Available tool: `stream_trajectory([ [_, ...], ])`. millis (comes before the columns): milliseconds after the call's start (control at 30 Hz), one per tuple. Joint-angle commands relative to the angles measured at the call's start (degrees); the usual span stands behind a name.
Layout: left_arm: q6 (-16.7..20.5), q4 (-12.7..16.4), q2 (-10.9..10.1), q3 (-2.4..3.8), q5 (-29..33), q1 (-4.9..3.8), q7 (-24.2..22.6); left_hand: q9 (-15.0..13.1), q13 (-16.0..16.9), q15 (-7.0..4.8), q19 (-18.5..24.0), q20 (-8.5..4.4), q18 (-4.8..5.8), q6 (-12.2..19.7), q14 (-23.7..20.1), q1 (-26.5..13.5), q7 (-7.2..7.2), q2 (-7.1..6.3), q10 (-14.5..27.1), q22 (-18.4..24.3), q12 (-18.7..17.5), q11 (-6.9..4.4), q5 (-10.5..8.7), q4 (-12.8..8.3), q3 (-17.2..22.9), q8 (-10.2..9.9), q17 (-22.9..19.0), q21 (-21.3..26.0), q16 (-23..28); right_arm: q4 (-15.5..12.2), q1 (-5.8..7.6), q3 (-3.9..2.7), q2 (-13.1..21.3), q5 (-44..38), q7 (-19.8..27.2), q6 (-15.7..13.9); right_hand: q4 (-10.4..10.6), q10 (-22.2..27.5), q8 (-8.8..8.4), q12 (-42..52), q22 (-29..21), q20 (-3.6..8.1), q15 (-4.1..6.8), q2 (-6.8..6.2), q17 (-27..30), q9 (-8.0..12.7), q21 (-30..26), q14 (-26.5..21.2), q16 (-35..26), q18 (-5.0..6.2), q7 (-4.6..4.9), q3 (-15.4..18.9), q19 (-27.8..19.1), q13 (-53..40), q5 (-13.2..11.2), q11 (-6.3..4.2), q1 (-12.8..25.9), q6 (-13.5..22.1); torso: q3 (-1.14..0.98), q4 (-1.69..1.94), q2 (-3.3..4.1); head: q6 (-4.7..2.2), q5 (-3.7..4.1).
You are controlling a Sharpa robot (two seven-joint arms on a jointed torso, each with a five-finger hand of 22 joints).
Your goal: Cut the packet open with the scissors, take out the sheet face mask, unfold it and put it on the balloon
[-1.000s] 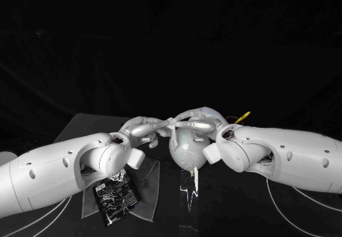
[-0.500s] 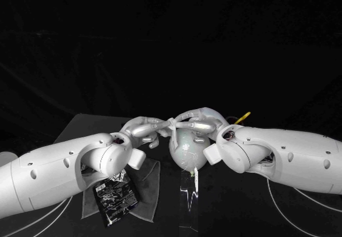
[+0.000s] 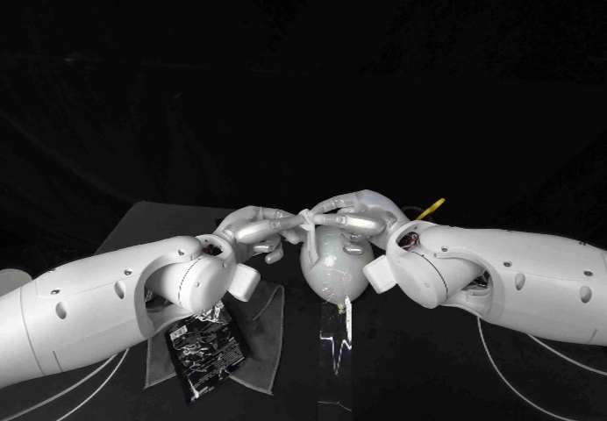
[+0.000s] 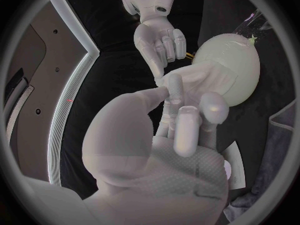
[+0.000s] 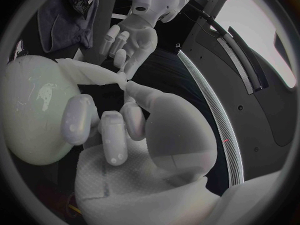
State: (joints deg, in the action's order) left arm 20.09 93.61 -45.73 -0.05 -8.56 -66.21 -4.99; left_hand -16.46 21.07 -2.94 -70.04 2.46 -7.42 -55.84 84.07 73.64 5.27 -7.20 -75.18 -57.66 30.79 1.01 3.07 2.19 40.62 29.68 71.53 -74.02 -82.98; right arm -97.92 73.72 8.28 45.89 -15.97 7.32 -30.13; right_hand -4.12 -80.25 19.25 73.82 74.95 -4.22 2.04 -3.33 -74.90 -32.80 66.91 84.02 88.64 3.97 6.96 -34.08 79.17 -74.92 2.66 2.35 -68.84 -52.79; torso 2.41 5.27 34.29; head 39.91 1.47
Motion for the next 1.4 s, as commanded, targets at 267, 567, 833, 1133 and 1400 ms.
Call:
stream_trajectory([
  [267, 0.1, 0.2, 0.1, 0.07, -0.8, -0.10, -0.8, -3.7, 0.3, -0.34, -0.4, -0.02, 0.69, -0.4, 2.0, -0.7, -0.06, -1.08, -1.1, -0.4, 0.5, -0.66, 1.25, -4.9, 6.2, 0.4, 0.1, -0.5, -0.4, -0.1, 0.07, -0.01, 0.5, -5.1, -1.5, 2.0, 1.7, 2.3, -2.27, -1.9, 7.9, -0.79, -1.44, -3.46, -9.4, 1.4, -2.0, 4.3, -0.8, 1.03, 1.18, 3.9, -1.5, -0.5, 0.1, 1.02, 3.1, 2.1, 0.02, 0.04, 0.00, -0.08, 0.05],
  [567, 0.0, 0.3, 0.1, 0.07, -1.0, -0.10, -0.6, -4.4, 0.5, -0.40, -0.4, -0.09, 0.72, -0.5, 2.0, -1.4, -0.13, -1.52, -1.2, -0.7, 0.9, -0.73, 2.71, -5.1, 6.9, 0.4, 0.1, -0.7, -0.4, -0.3, 0.09, -0.01, 0.7, -6.5, -1.4, 1.8, 3.7, 3.3, -3.62, -2.3, 7.6, -1.64, -1.95, -5.69, -8.7, 2.5, -3.2, 4.0, -1.1, 1.36, 1.50, 8.3, -2.1, -0.1, 0.3, 1.46, 4.9, 2.3, 0.00, 0.03, 0.00, -0.11, 0.08],
  [833, -0.2, 0.3, 0.0, 0.07, -1.2, -0.10, -0.5, -4.5, 0.6, -0.42, -0.4, -0.10, 0.73, -0.5, 2.0, -1.5, -0.15, -1.62, -1.2, -0.8, 1.0, -0.75, 3.10, -5.1, 7.0, 0.4, 0.2, -0.8, -0.4, -0.3, 0.09, -0.01, 0.8, -9.0, -3.4, 0.8, 4.6, 3.7, -3.84, -2.5, 7.4, -1.75, -1.98, -5.72, -8.4, 2.8, -3.7, 3.9, -1.2, 1.49, 1.48, 9.5, -2.4, 0.2, 0.2, 1.47, 5.3, 2.1, 0.01, 0.05, -0.02, -0.12, 0.15],
  [1133, -0.3, 0.4, -0.1, 0.07, -1.7, -0.10, -0.7, -4.6, 0.7, -0.44, -0.4, -0.12, 0.72, -0.6, 2.0, -1.6, -0.16, -1.68, -1.2, -0.8, 1.0, -0.76, 3.40, -5.1, 7.1, 0.4, 0.2, -0.8, -0.4, -0.2, 0.09, 0.00, 1.1, -13.4, -9.0, -0.7, 7.7, 3.6, -3.76, -2.2, 7.5, -1.70, -1.77, -5.45, -8.5, 3.1, -3.6, 3.9, -1.2, 1.49, 1.10, 12.6, -2.1, 0.1, 0.2, 1.20, 6.2, 1.0, 0.01, 0.08, 0.00, -0.13, 0.08],
  [1400, -0.4, 0.5, -0.2, 0.07, -2.1, -0.10, -0.7, -4.8, 0.7, -0.45, -0.5, -0.13, 0.75, -0.6, 2.0, -1.7, -0.18, -1.75, -1.2, -0.9, 1.1, -0.77, 3.69, -5.2, 7.2, 0.4, 0.2, -0.9, -0.4, -0.3, 0.09, 0.00, 1.3, -14.6, -10.9, -1.5, 9.6, 3.4, -3.64, -2.0, 7.5, -1.49, -1.55, -5.67, -8.7, 3.2, -3.5, 4.0, -1.1, 1.46, 0.82, 14.9, -1.9, 0.1, 0.2, 0.95, 6.2, 0.4, 0.00, 0.04, 0.01, -0.04, 0.01],
])
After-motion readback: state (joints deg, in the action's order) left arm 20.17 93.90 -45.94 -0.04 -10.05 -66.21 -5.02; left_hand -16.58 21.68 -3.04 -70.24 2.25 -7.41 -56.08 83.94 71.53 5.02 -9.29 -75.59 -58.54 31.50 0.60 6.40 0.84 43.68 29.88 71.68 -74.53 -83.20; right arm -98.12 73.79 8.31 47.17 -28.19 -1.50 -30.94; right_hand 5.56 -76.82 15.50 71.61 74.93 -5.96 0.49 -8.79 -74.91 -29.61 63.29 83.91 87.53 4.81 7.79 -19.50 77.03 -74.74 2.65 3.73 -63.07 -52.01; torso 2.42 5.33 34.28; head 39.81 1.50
